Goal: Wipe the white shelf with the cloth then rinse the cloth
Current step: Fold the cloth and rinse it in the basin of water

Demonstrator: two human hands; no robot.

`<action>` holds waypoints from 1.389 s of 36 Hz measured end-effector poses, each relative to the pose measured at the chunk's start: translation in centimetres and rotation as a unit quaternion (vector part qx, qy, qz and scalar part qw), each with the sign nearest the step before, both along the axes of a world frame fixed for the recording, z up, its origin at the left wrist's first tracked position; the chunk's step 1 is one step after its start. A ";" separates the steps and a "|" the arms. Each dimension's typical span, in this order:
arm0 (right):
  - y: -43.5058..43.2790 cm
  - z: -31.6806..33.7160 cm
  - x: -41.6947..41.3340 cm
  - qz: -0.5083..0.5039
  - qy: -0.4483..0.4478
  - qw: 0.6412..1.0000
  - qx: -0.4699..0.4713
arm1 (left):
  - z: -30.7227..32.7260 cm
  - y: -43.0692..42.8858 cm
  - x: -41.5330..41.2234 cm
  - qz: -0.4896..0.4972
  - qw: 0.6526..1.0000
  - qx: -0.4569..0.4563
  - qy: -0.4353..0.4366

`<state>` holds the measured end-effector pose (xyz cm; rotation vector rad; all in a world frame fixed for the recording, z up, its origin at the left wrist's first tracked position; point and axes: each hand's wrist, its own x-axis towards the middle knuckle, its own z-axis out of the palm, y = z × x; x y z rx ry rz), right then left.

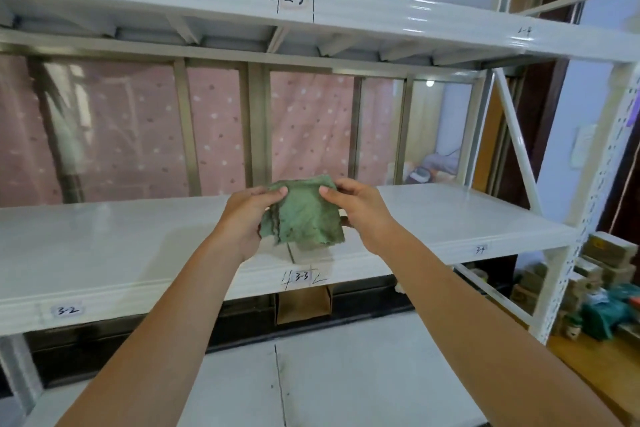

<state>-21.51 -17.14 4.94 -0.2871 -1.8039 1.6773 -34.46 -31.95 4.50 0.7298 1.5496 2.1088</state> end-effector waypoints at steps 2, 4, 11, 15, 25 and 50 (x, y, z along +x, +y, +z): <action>1.9 0.5 0.5 -0.014 -0.004 1.000 0.008 | 0.5 2.3 0.0 0.004 1.000 0.002 0.026; 3.9 0.8 1.5 -0.041 -0.003 0.999 0.011 | 0.8 4.8 0.3 0.000 0.998 -0.009 0.055; 10.8 -0.3 8.2 -0.138 -0.005 0.990 -0.019 | 1.5 15.1 4.5 -0.063 0.987 -0.036 0.140; 14.7 -0.7 14.3 -0.198 -0.009 0.980 -0.026 | 1.2 21.0 9.5 -0.120 0.981 -0.037 0.147; 23.0 -0.7 33.8 -0.359 -0.023 0.933 -0.023 | 0.3 35.2 27.4 -0.276 0.954 0.006 0.117; 32.3 -8.8 69.9 -0.569 -0.075 0.809 -0.129 | -7.4 56.4 65.2 -0.570 0.817 -0.057 0.061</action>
